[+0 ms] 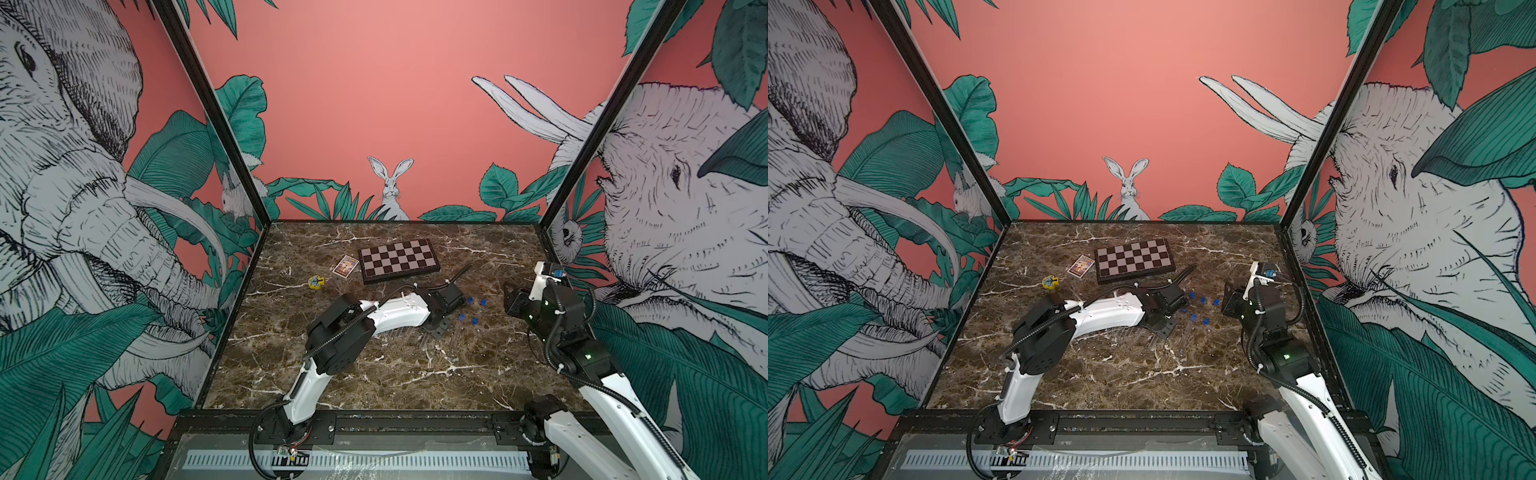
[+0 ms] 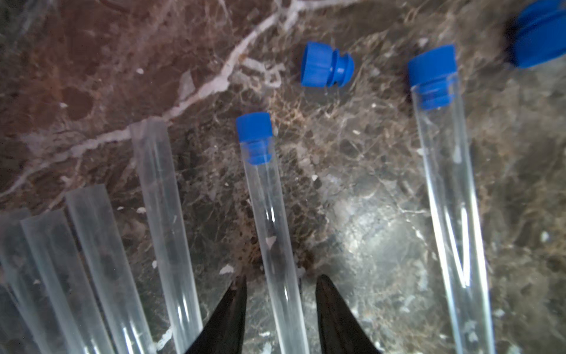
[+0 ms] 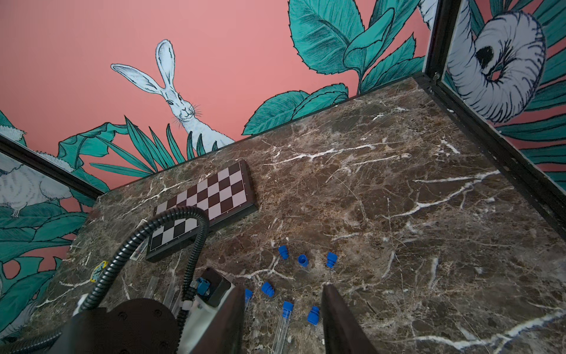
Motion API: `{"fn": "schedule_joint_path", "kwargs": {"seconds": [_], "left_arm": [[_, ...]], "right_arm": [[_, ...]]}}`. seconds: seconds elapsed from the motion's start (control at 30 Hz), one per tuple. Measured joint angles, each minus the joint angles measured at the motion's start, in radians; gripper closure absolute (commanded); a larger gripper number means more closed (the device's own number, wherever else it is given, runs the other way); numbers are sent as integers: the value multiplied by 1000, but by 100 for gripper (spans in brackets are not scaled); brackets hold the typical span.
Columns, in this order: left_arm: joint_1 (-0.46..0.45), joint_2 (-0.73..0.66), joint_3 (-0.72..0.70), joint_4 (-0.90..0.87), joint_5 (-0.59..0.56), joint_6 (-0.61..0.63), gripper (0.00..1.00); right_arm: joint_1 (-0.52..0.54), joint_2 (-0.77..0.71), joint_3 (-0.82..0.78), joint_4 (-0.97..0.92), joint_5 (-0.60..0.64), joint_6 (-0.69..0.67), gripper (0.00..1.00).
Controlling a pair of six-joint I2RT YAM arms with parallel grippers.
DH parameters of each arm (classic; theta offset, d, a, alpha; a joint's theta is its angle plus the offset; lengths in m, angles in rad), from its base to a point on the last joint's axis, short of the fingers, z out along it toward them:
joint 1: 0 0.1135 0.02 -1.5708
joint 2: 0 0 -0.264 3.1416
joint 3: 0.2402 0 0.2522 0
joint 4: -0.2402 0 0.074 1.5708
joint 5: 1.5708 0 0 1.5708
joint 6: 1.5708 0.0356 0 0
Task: Remove stoppers from test tubes
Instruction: Pick up the test tube at the center of the board.
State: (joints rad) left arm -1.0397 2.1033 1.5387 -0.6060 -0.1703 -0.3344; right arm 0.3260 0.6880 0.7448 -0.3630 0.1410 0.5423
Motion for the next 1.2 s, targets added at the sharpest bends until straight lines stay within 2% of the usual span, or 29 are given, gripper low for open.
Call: {"fn": "schedule_joint_path", "kwargs": {"seconds": [0.57,1.0,1.1,1.2], "left_arm": [[9,8,-3,5,40,-26,75],[11,5,-5,6,27,-31,90],[11,-36,-42,14,12,-20,90],[11,-145,-100,37,0,3,90]], "right_arm": [[0,5,0,-1,-21,26,58],[0,21,-9,2,-41,49,57],[0,33,-16,12,-63,64,57],[0,57,-26,29,-98,85,56]]}}
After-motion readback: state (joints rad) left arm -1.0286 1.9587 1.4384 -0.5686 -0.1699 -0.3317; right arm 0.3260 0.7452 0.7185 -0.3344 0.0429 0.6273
